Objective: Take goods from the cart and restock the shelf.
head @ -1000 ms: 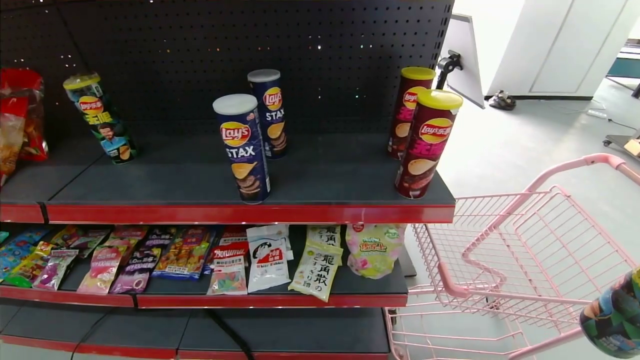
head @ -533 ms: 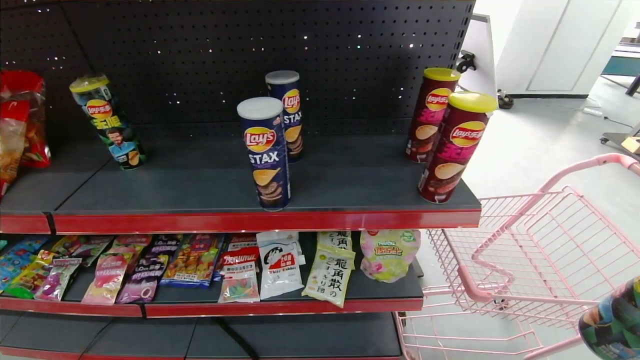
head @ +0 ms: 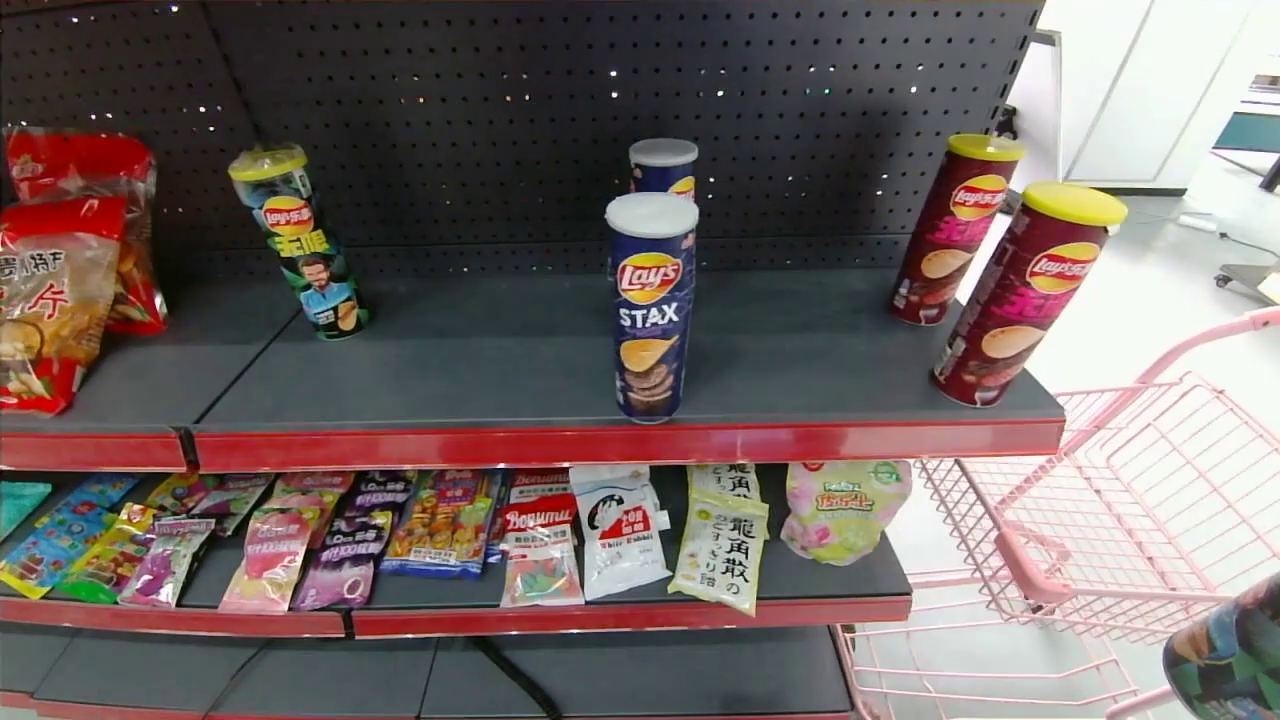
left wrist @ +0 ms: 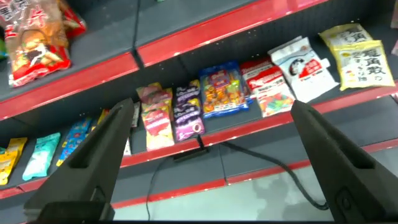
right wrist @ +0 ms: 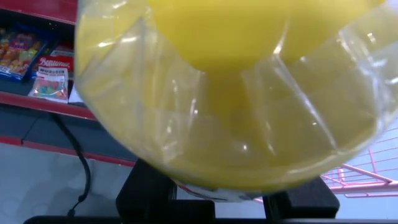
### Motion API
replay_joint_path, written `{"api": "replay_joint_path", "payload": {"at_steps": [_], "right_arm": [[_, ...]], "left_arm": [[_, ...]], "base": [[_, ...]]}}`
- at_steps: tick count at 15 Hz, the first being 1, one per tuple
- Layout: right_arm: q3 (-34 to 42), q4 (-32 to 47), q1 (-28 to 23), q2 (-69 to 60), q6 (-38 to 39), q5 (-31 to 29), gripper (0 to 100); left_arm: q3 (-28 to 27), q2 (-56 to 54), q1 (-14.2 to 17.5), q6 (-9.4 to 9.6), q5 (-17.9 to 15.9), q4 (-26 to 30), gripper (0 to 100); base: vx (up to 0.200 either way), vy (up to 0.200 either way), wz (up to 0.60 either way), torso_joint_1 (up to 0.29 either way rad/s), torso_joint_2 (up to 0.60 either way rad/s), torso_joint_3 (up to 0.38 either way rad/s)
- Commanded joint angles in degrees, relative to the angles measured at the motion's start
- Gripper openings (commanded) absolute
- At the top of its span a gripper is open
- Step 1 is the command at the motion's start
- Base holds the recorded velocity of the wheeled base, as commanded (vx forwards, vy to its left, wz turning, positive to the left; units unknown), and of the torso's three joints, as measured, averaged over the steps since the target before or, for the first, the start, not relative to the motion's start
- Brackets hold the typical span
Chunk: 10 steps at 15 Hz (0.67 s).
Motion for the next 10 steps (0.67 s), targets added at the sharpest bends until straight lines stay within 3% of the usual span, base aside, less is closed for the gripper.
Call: {"api": "replay_joint_path", "payload": {"at_steps": [1,10], "right_arm": [[0.0,0.0,0.1,-0.2,0.0,0.0,0],[-0.5,0.0,0.1,-0.7,0.0,-0.1,0]], "left_arm": [[0.2,-0.5,0.0,0.01,0.1,0.1,100],[0.1,-0.8,0.0,0.01,0.3,0.0,100]], "base": [[0.000,0.200,0.00,0.002,0.00,0.007],[0.000,0.200,0.00,0.002,0.00,0.002]]}}
